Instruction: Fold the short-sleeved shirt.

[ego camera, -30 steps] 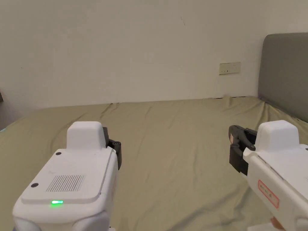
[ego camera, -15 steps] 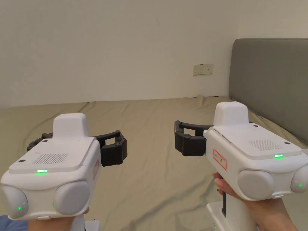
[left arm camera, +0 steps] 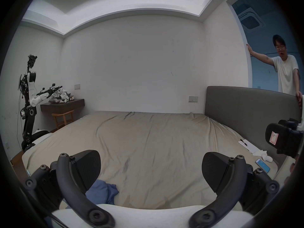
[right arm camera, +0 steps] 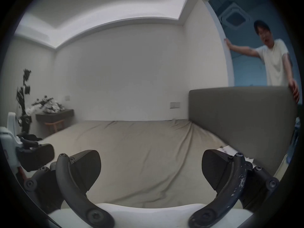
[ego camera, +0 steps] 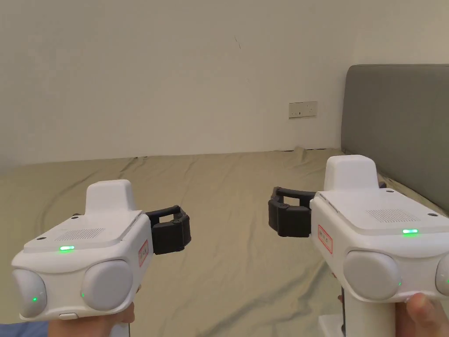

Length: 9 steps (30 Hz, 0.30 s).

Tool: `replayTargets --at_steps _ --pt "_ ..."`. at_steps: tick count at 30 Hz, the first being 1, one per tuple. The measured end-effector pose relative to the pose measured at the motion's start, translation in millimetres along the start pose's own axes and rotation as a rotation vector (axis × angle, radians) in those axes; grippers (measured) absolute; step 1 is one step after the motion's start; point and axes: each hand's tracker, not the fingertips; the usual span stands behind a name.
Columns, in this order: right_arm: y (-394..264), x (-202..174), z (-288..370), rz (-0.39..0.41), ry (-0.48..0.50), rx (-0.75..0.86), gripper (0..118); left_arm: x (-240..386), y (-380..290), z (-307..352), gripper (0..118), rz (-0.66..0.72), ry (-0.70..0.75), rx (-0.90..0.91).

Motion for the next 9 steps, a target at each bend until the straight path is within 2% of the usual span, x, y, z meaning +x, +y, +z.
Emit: replayTargets --at_steps 3,5,6,9 --pt "4 5 0 -0.009 0.025 -0.031 118 3 -1 1 118 -0.007 -0.007 0.009" --pt "3 12 -2 -0.082 0.074 -0.045 118 8 -1 4 118 -0.04 0.004 0.002" --pt "1 12 -1 -0.105 0.057 -0.026 118 11 -1 6 118 -0.052 0.007 0.003" --pt "-1 9 0 -0.045 0.02 -0.021 118 13 -2 4 118 -0.059 0.002 -0.007"
